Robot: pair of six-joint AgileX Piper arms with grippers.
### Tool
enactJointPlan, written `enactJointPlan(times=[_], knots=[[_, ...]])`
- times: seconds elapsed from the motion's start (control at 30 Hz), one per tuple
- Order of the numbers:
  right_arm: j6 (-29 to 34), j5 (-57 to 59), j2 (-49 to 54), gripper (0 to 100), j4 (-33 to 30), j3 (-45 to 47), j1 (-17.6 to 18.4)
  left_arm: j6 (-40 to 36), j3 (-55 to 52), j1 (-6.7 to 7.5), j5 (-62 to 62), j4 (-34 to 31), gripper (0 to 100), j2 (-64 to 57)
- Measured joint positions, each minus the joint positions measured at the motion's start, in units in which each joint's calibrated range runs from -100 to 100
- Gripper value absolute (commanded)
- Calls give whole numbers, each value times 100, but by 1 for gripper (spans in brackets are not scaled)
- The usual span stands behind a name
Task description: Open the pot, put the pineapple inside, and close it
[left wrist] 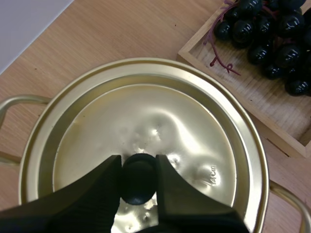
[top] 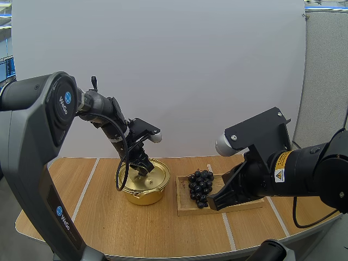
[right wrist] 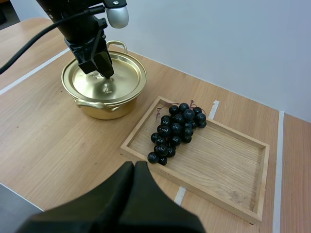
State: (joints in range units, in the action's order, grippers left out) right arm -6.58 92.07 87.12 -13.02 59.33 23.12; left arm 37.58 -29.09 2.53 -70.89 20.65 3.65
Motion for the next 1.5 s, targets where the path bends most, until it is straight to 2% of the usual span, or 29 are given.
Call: enactJointPlan(times=[0.03,0.1,0.13,0.2,0.23,0.53,0.8,1.1,1.5], knots=[[0,0,0,0,0,0,0,0,0,0,0,0,8,0],[0,0,0,0,0,0,0,0,0,0,0,0,25,0],[0,0,0,0,0,0,0,0,0,0,0,0,40,0],[0,0,0,0,0,0,0,0,0,0,0,0,83,0],[0,0,0,0,0,0,0,0,0,0,0,12,100,0],[0,0,0,0,0,0,0,0,-2,0,-349,48,100,-81],[0,0,0,0,0,0,0,-48,94,0,-522,48,100,-944],[0,0,0,0,0,0,0,-108,1082,0,-1592,37,100,-2963],[0,0,0,0,0,0,0,-129,1247,0,-1875,3,100,-5366]])
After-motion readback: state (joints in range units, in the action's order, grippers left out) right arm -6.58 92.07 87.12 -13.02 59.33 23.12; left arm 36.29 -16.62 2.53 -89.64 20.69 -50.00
